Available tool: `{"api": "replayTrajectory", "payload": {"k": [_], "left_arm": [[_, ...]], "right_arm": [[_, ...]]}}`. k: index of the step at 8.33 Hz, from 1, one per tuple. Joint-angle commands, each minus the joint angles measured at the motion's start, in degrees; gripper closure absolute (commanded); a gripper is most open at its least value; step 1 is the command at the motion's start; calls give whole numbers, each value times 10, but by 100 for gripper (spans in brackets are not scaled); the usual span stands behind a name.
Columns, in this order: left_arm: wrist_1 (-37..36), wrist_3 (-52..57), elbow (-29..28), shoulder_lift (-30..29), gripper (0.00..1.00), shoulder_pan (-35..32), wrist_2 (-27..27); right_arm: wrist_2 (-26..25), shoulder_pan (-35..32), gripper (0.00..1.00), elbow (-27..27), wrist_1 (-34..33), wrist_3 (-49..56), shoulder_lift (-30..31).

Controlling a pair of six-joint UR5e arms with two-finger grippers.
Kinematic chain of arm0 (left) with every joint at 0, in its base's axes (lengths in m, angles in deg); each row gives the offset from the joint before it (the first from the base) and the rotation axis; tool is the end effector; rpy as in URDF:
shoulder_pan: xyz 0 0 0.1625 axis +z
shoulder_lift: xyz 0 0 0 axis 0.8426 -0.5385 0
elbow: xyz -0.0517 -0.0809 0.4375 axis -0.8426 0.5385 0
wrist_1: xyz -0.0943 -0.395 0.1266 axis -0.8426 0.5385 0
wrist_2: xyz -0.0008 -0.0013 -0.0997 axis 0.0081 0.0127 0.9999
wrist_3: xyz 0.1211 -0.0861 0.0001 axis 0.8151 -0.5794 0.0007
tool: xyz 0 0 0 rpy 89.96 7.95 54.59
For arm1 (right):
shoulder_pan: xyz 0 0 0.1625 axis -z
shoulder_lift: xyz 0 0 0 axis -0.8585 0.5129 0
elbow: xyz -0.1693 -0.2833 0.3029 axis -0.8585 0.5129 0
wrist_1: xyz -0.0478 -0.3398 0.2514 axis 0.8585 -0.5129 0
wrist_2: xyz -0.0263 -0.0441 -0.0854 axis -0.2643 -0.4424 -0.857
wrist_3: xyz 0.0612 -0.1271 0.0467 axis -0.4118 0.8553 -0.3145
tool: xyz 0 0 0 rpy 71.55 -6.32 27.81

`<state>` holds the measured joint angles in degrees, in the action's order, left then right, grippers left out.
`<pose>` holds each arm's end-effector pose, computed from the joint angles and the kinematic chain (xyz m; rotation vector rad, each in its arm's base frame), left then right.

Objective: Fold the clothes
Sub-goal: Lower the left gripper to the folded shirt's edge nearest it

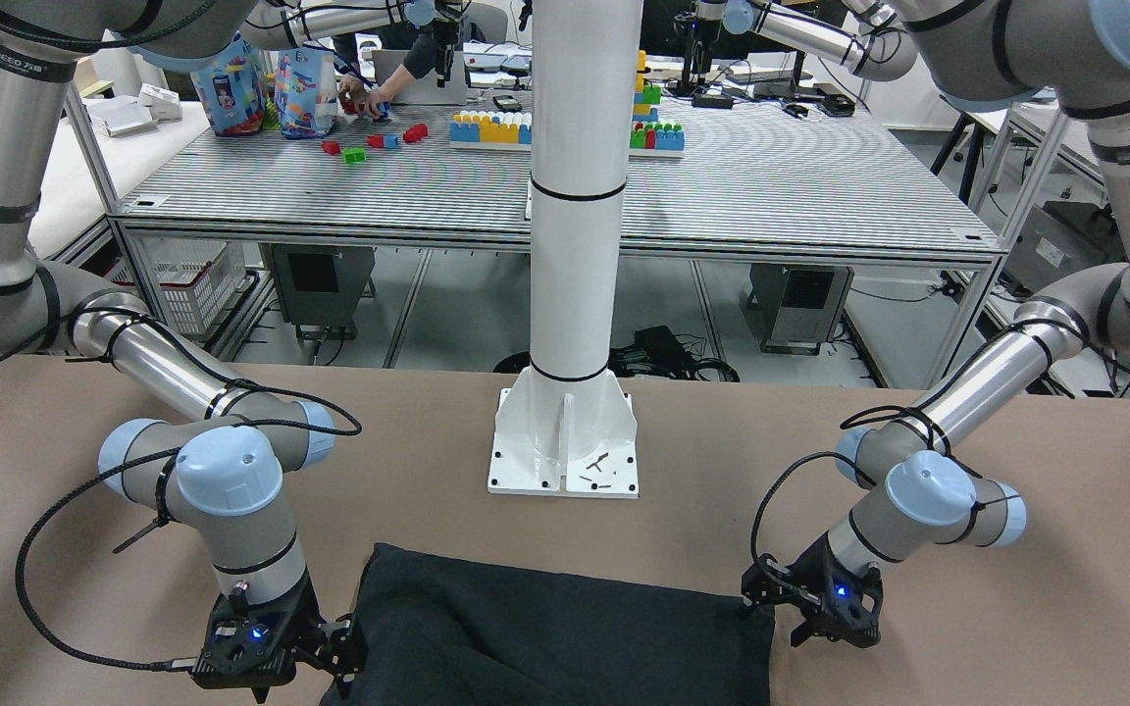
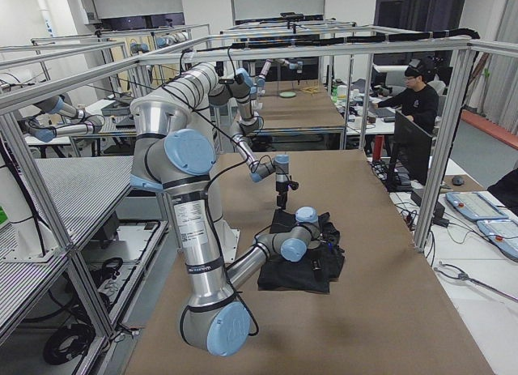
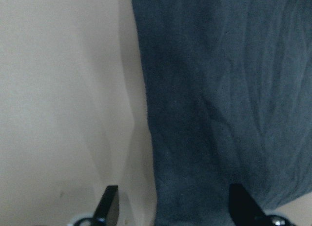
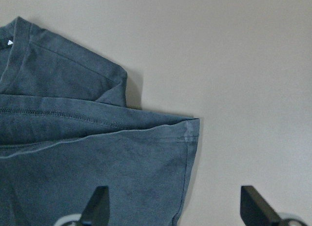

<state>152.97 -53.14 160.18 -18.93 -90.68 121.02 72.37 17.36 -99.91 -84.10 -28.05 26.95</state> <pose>0.4659 -0.3811 0.4576 0.1858 1.1460 0.2162 -0.4374 -0.5015 0.3733 0.2170 -0.8615 0.0493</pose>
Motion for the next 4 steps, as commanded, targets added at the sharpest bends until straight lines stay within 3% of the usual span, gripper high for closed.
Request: {"api": "replayTrajectory", "payload": {"k": [1, 2, 3, 4], "left_arm": [[0, 0, 0, 1, 22, 25, -5], [0, 0, 0, 1, 28, 25, -6], [0, 0, 0, 2, 44, 25, -9], [0, -1, 0, 2, 75, 25, -9]], "right_arm": [[0, 0, 6, 0, 0, 0, 1], [0, 0, 6, 0, 0, 0, 1], [0, 0, 6, 0, 0, 0, 1], [0, 1, 6, 0, 0, 0, 1]]}}
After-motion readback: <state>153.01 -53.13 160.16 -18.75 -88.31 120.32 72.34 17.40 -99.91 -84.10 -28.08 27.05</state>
